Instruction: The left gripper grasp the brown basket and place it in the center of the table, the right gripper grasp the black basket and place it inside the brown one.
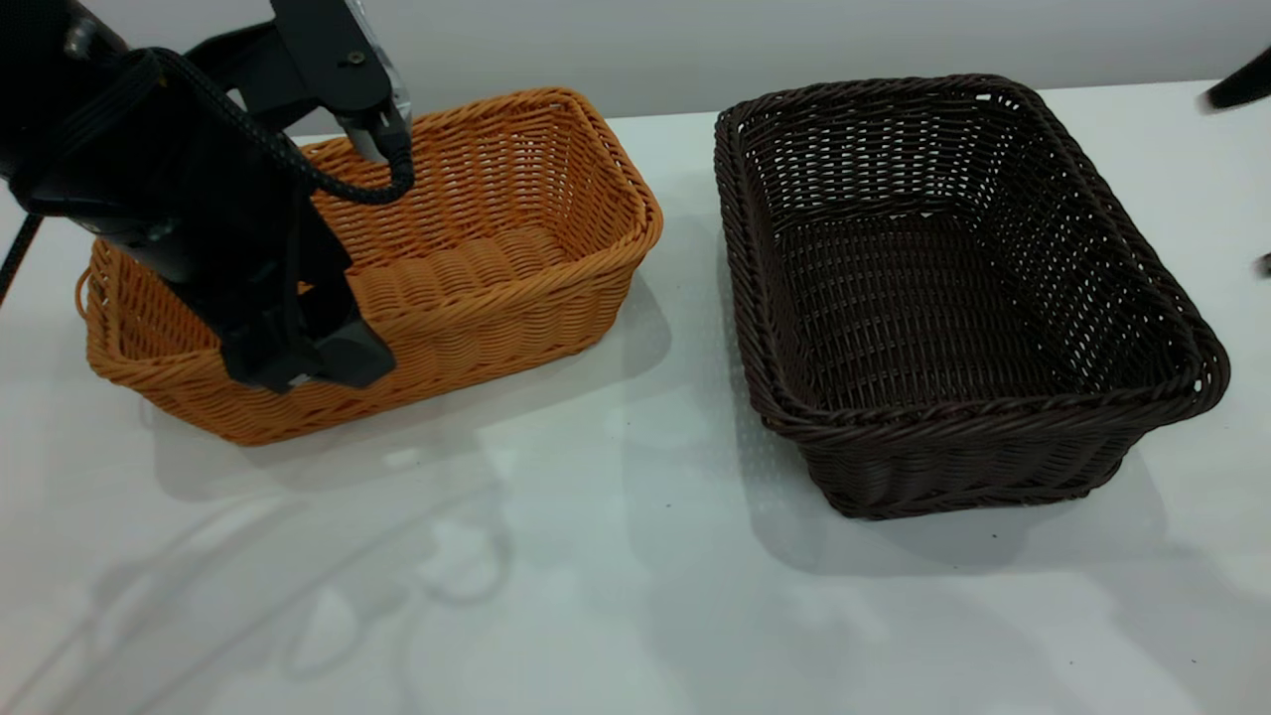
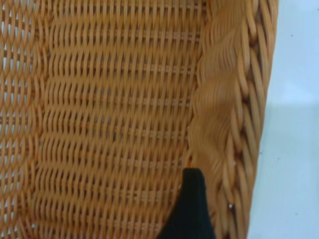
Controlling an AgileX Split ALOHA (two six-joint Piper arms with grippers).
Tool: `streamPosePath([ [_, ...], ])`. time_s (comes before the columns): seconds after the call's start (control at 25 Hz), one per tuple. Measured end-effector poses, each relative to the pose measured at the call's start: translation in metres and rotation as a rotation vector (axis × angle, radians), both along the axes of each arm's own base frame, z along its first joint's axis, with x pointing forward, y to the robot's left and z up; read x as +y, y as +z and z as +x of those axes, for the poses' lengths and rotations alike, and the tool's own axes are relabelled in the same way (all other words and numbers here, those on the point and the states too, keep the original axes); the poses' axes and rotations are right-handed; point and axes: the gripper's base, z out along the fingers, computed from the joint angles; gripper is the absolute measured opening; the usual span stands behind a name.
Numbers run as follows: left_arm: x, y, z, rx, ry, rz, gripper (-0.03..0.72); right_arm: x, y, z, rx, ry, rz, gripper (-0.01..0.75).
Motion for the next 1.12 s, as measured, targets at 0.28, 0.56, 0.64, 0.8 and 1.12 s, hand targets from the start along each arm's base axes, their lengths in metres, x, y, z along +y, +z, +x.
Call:
streamPosePath([
  [0.28,0.000,-0.001,-0.002,0.022,-0.005,0.006,0.563,0.029,-0.033,0.008,0.130,0.039,-0.040,0.454],
  [0.56,0.000,-0.001,-0.001,0.012,-0.003,0.004,0.563,0.028,-0.054,0.017,0.206,-0.028,-0.066,0.454],
  [0.64,0.000,-0.001,-0.001,0.012,-0.003,0.004,0.563,0.028,-0.057,0.020,0.215,-0.056,-0.057,0.454],
  [0.8,0.000,-0.001,-0.001,0.011,-0.004,0.004,0.563,0.032,-0.057,0.030,0.225,-0.043,-0.050,0.454],
  [1.12,0.000,-0.001,-0.001,0.013,-0.005,0.006,0.563,0.050,-0.061,0.038,0.228,0.002,-0.062,0.454],
])
